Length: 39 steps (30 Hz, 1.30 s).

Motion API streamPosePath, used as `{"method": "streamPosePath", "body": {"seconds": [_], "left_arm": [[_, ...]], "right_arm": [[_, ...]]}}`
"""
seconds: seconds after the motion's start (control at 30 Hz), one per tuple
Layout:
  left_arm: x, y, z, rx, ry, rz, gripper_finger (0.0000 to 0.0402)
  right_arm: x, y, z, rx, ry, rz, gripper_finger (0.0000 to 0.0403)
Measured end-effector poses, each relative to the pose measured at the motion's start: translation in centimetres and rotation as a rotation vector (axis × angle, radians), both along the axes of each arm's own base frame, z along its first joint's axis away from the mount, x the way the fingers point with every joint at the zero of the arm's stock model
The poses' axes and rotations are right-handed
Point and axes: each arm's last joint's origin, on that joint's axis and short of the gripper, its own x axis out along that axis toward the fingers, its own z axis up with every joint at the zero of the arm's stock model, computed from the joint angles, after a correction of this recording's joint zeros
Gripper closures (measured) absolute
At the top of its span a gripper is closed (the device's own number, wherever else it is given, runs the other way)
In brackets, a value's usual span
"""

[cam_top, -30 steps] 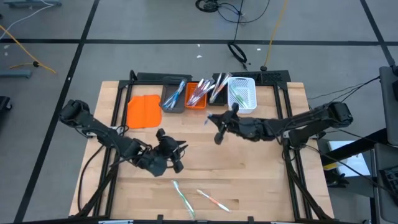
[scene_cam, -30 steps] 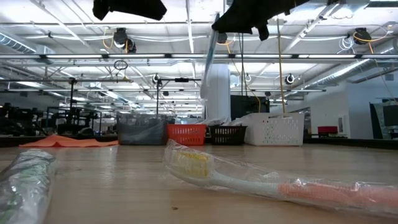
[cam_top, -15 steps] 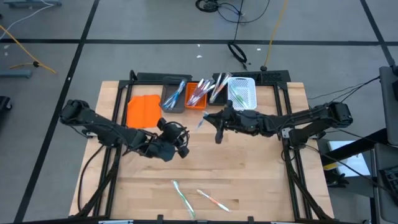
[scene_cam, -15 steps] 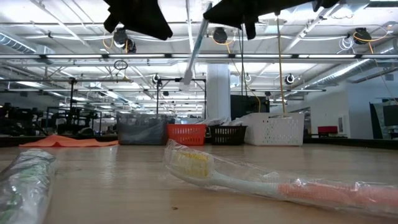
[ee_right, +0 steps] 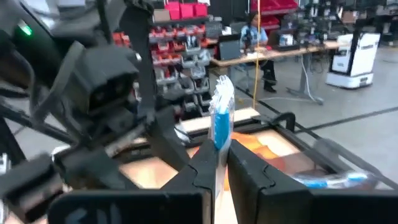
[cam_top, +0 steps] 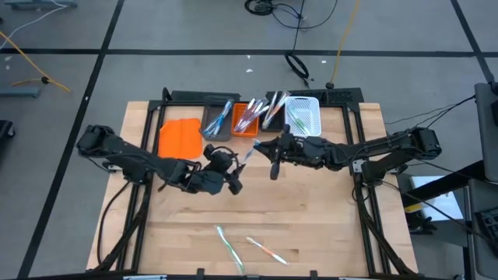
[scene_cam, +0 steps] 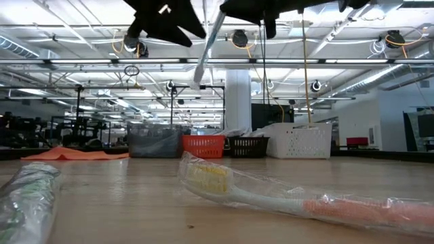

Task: Pick & Place Toothbrushes
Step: Put the blue toothbrush into the gray bin

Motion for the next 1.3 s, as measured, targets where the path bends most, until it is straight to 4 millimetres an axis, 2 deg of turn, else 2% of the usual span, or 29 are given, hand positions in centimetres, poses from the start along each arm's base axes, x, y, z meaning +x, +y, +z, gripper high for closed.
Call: {"method": "streamPosePath", "body": {"seconds": [0.2,0.43,0.5,0.6,0.8,0.83,0.97,1.2,1.3], "left_arm": [[1.5,0.9,-1.0,0.003,-0.004,0.010,0.0151],[2.5,2.2,-2.4,-0.009,0.038,0.026,0.0157],[2.7,2.5,-2.8,-0.023,0.051,0.017,0.0173],[2.8,2.8,-2.9,-0.050,0.061,-0.010,0.0221],[2.8,2.9,-2.9,-0.052,0.071,-0.031,0.0371],[2.8,2.9,-2.8,-0.049,0.073,-0.036,0.0385],[2.8,2.9,-2.9,-0.063,0.067,-0.028,0.0393],[2.2,3.1,-2.7,-0.068,0.080,0.022,0.0398],[1.2,3.4,-2.5,-0.052,0.124,0.070,0.0399]], "right_arm": [[0.0,0.1,0.1,0.001,-0.013,0.024,0.0389],[0.0,0.1,0.2,-0.006,-0.019,0.024,0.0389],[0.0,0.1,0.2,-0.006,-0.019,0.024,0.0389],[0.0,0.1,0.2,-0.006,-0.016,0.024,0.0389],[0.0,0.1,-0.1,-0.008,0.013,0.023,0.0389],[0.0,0.1,-0.1,-0.007,0.015,0.022,0.0389],[0.0,0.0,-0.2,-0.007,0.026,0.021,0.0384],[-0.1,-0.2,-1.0,-0.012,0.107,0.001,0.0308],[-0.1,-0.3,-1.2,-0.009,0.127,-0.012,0.0280]]}}
